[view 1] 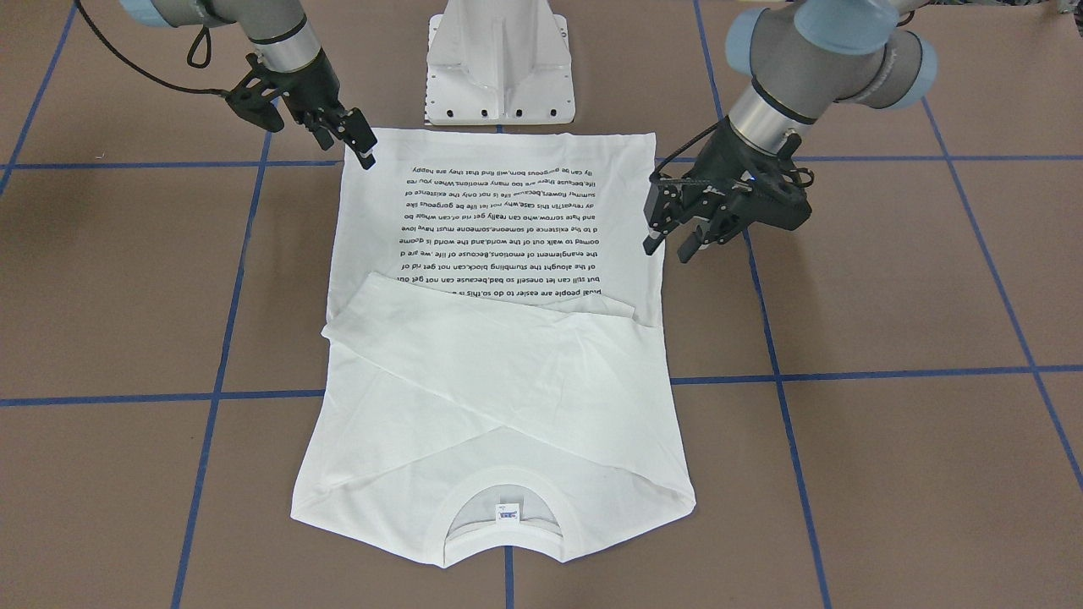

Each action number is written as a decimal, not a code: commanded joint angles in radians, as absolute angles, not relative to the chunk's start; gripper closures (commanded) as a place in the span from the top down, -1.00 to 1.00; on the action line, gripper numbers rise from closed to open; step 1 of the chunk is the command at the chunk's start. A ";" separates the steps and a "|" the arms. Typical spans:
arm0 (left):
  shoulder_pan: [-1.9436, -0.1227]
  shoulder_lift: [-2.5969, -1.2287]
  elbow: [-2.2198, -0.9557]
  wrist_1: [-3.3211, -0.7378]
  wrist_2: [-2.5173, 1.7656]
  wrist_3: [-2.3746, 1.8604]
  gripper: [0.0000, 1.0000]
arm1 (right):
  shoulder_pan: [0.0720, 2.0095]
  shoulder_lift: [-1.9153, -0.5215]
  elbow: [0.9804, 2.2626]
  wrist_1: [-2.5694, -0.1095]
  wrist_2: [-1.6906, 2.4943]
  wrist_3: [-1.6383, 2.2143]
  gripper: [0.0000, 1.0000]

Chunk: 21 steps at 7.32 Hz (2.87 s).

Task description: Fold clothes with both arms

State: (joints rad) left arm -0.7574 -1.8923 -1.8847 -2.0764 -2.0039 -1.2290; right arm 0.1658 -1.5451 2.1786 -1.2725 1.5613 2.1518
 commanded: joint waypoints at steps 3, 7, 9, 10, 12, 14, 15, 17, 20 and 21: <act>-0.778 -1.861 -1.894 -2.074 -2.019 -1.223 0.16 | -0.028 -1.551 2.172 -1.385 1.416 2.368 0.95; -0.784 -1.832 -1.917 -2.072 -2.019 -1.219 0.16 | -0.035 -1.549 2.145 -1.385 1.417 2.396 0.78; -0.785 -1.832 -1.919 -2.072 -2.019 -1.221 0.16 | -0.048 -1.552 2.146 -1.385 1.417 2.436 0.54; -0.787 -1.829 -1.928 -2.071 -2.019 -1.220 0.16 | -0.054 -1.554 2.146 -1.385 1.416 2.447 0.47; -0.787 -1.825 -1.933 -2.071 -2.019 -1.223 0.16 | -0.055 -1.555 2.143 -1.385 1.414 2.448 0.41; -0.787 -1.825 -1.940 -2.071 -2.019 -1.224 0.16 | -0.054 -1.560 2.135 -1.387 1.414 2.450 0.29; -0.787 -1.825 -1.945 -2.071 -2.019 -1.224 0.16 | -0.054 -1.565 2.135 -1.387 1.414 2.459 0.15; -0.787 -1.825 -1.947 -2.071 -2.019 -1.224 0.16 | -0.052 -1.566 2.135 -1.387 1.416 2.471 -0.74; -0.787 -1.824 -1.947 -2.071 -2.019 -1.227 0.16 | -0.069 -1.568 2.137 -1.387 1.416 2.471 -1.00; -0.785 -1.810 -1.947 -2.071 -2.019 -1.229 0.16 | -0.071 -1.577 2.141 -1.385 1.416 2.471 -1.00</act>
